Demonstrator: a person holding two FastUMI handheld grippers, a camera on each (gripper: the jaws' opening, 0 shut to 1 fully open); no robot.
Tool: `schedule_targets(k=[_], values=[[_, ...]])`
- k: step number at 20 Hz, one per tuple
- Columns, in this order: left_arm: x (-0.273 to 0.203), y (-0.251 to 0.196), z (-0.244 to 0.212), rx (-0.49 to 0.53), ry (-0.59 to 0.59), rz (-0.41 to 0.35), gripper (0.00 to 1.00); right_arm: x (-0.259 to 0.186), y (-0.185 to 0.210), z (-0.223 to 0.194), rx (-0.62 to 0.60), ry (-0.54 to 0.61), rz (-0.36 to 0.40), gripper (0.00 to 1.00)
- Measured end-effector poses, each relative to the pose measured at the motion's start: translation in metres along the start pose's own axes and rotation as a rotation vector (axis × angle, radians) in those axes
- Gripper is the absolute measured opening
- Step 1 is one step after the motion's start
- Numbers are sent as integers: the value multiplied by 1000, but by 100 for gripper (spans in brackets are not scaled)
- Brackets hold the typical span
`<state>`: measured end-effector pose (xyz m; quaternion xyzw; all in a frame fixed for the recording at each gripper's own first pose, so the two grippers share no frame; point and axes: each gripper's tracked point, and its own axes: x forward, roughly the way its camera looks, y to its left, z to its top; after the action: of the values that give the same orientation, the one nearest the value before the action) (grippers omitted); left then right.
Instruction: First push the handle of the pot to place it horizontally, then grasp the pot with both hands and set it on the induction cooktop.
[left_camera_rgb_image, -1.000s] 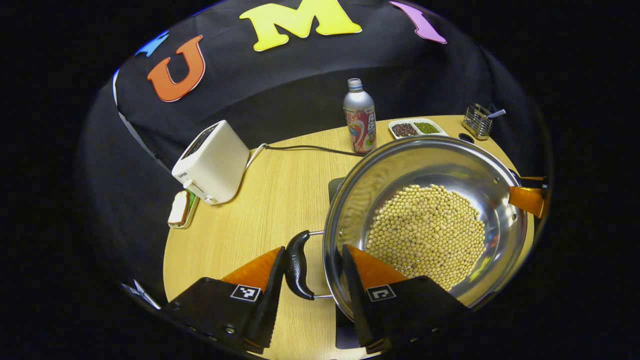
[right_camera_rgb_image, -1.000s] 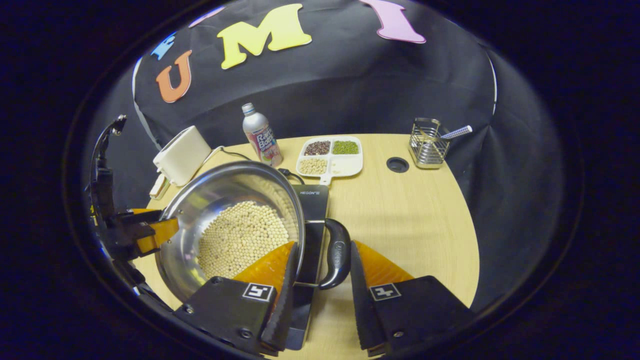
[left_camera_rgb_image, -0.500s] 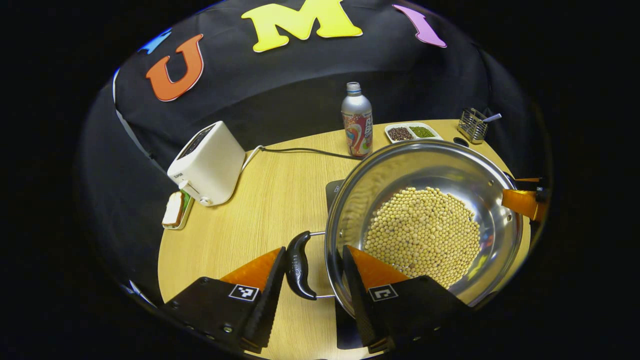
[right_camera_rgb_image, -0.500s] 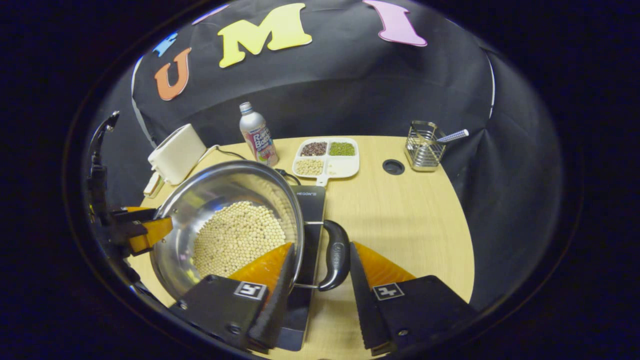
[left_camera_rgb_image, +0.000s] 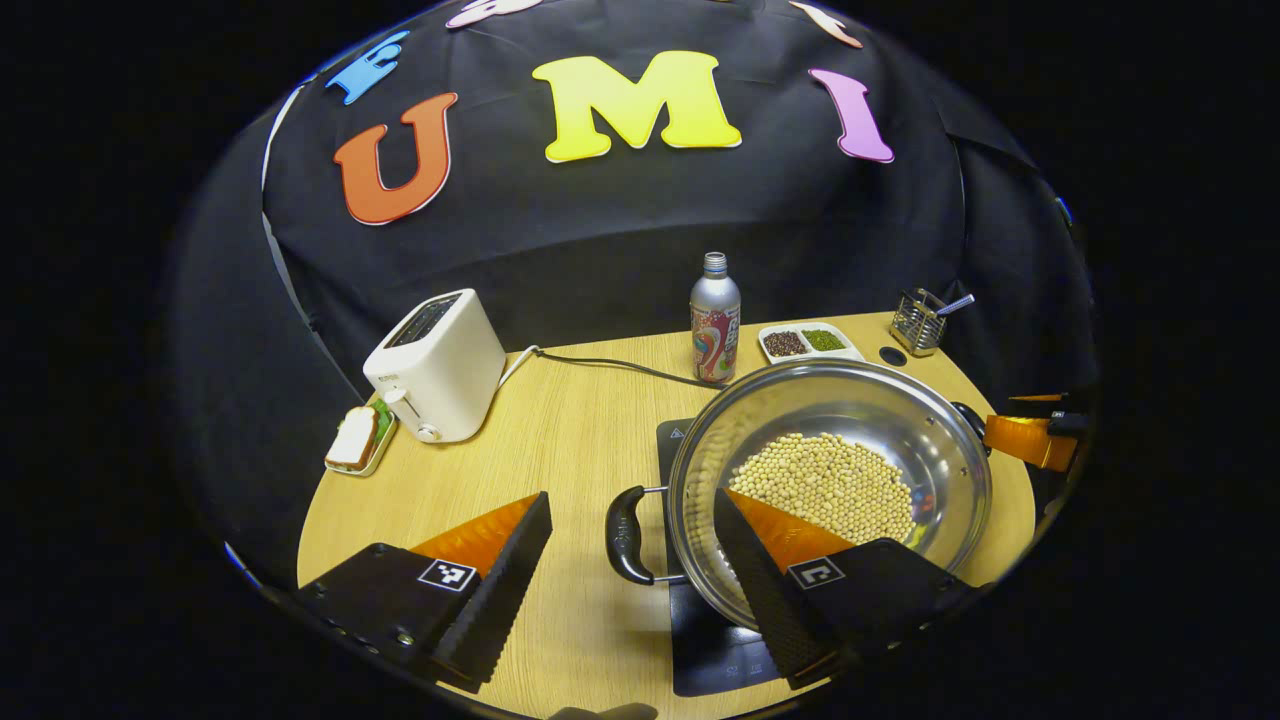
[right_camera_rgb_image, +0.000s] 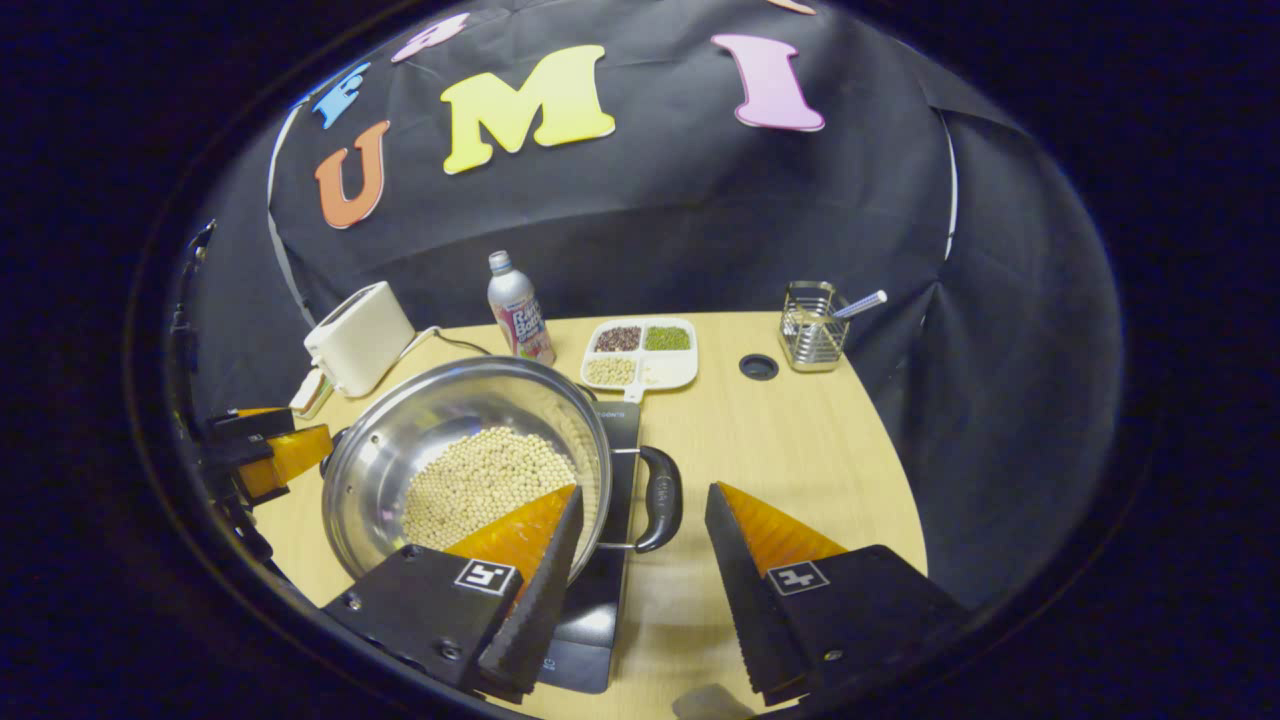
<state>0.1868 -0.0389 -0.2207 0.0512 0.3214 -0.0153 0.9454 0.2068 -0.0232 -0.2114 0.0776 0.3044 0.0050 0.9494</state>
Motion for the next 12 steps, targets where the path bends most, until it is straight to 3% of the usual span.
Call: schedule_targets(k=[12], values=[[-54,9,13,33,-91,-41,97,-67,21,11,-47,-114,-58,78]])
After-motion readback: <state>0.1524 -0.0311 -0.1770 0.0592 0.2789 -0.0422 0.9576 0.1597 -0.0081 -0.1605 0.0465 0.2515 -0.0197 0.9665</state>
